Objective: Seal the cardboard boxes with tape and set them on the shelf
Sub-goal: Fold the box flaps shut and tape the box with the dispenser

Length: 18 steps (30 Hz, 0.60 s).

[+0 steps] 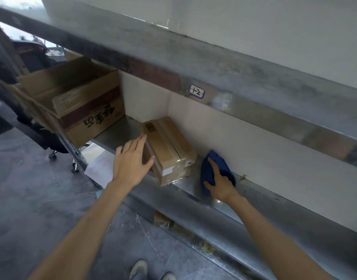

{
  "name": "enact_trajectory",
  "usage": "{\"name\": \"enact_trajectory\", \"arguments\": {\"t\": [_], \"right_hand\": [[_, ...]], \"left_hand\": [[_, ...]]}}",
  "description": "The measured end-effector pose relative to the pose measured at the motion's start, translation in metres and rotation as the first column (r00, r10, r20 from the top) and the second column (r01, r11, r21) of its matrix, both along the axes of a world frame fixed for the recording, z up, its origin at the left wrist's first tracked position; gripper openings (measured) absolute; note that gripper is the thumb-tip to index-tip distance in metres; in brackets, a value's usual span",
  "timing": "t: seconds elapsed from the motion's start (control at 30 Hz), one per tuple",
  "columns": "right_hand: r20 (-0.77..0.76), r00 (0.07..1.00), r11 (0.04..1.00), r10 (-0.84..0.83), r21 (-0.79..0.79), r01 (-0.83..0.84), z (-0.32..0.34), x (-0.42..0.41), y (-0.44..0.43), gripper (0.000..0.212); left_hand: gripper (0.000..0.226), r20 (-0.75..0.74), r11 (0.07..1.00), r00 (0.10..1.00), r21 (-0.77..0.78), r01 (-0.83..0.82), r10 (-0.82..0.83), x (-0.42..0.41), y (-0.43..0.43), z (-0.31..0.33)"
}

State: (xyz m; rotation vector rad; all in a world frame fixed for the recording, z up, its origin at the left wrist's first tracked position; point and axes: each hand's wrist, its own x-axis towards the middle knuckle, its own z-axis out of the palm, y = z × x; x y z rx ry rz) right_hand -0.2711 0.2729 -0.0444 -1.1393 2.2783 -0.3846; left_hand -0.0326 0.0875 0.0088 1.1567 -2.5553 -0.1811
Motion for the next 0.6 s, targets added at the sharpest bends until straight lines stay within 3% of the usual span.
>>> {"name": "enact_trajectory", "arguments": {"t": [0.2,0.43,0.6], "right_hand": [[0.17,0.985,0.999,-0.013,0.041,0.007,0.012,-0.025,-0.007,0.092],[0.242,0.969,0.998,-0.044,0.042,0.035,0.021,-0.041,-0.012,0.101],[0.247,0.969,1.0,-0.018,0.021,0.014,0.022,-0.038,-0.003,0.085]], "left_hand": [[0.068,0.007,1.0,1.0,0.004,-0.01,0.01,0.008,-0.001,-0.003],[0.066,-0.012,1.0,1.0,0.021,-0.005,0.005,0.011,0.002,-0.006],[0.063,-0.036,1.0,0.999,0.024,0.009,-0.008,0.011,0.006,-0.007]]}}
